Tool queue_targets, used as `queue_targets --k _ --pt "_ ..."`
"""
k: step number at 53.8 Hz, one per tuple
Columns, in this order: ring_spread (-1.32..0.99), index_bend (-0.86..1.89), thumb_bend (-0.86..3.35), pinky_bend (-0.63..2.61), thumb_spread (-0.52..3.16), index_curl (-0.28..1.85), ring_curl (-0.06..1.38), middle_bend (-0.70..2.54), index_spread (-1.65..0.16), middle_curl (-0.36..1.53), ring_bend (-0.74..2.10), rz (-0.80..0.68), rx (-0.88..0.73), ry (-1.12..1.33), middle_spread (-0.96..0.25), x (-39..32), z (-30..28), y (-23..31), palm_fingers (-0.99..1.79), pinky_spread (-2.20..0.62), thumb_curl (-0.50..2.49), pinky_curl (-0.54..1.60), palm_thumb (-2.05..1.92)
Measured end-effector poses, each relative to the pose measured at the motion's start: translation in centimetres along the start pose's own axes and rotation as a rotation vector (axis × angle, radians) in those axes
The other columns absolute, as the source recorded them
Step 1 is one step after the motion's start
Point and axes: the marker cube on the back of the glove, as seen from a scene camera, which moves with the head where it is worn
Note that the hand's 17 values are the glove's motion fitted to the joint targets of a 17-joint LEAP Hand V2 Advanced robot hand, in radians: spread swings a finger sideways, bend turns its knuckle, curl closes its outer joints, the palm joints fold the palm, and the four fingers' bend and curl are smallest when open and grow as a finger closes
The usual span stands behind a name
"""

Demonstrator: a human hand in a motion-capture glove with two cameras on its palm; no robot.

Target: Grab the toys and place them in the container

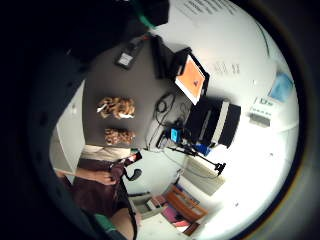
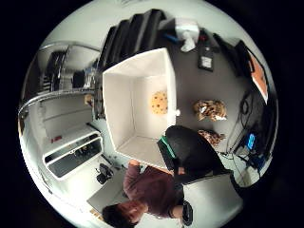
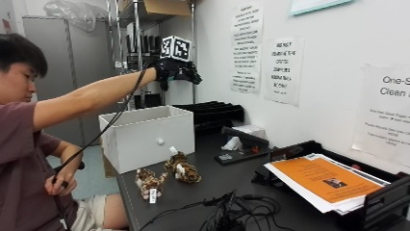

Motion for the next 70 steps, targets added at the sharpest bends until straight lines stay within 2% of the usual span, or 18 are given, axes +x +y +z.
queue_targets --k 12,23,34,37,40,44,47,51,56,57,63,70 --pt "0.03 0.06 -0.02 0.87 1.24 0.14 0.41 0.14 -0.17 0.27 0.38 0.036 -0.019 -0.03 0.07 7.3 5.3 1.4 -0.24 0.06 0.41 0.37 0.12" --pt "0.01 0.06 -0.01 0.84 1.24 0.13 0.41 0.16 -0.18 0.27 0.41 0.003 -0.074 -0.088 0.05 9.4 16.1 -0.6 -0.21 0.05 0.38 0.36 0.13" --pt "0.0 0.07 -0.01 0.83 1.24 0.13 0.42 0.16 -0.18 0.27 0.43 -0.076 -0.219 -0.111 0.03 7.8 29.6 -2.9 -0.19 0.04 0.37 0.35 0.16" --pt "-0.01 0.08 -0.01 0.82 1.24 0.13 0.41 0.17 -0.18 0.28 0.43 -0.087 -0.202 -0.097 0.03 7.4 31.8 -3.3 -0.19 0.04 0.37 0.35 0.18" --pt "-0.01 0.09 0.0 0.8 1.24 0.14 0.42 0.17 -0.19 0.28 0.44 -0.08 -0.11 -0.086 0.01 7.2 33.7 -4.0 -0.16 0.03 0.37 0.35 0.19" --pt "-0.07 0.17 0.01 0.76 1.25 0.17 0.42 0.24 -0.21 0.31 0.48 -0.055 -0.002 -0.057 -0.04 7.1 34.3 -4.7 0.07 0.01 0.37 0.34 0.25" --pt "-0.14 0.26 0.04 0.68 1.27 0.19 0.4 0.38 -0.23 0.34 0.54 -0.038 0.021 -0.05 -0.12 7.2 34.2 -5.0 0.43 -0.04 0.38 0.29 0.32" --pt "-0.22 0.38 0.07 0.61 1.3 0.25 0.41 0.5 -0.25 0.39 0.57 -0.015 0.024 -0.052 -0.2 7.1 34.1 -5.4 0.65 -0.1 0.39 0.27 0.39" --pt "-0.28 0.51 0.11 0.57 1.33 0.31 0.45 0.52 -0.26 0.42 0.65 0.003 0.033 -0.057 -0.25 6.8 33.9 -5.9 0.77 -0.16 0.41 0.27 0.48" --pt "-0.3 0.5 0.12 0.56 1.32 0.31 0.45 0.6 -0.27 0.45 0.66 0.007 0.031 -0.055 -0.25 6.8 33.8 -6.0 0.83 -0.17 0.43 0.27 0.5" --pt "-0.35 0.57 0.16 0.61 1.17 0.38 0.49 0.69 -0.28 0.5 0.74 0.012 0.014 -0.056 -0.28 6.4 33.0 -6.4 0.97 -0.23 0.53 0.3 0.66" --pt "-0.4 0.75 0.16 0.62 0.99 0.48 0.54 0.85 -0.31 0.59 0.82 -0.002 0.032 -0.095 -0.29 6.4 28.6 -6.1 1.15 -0.27 0.62 0.32 0.7"
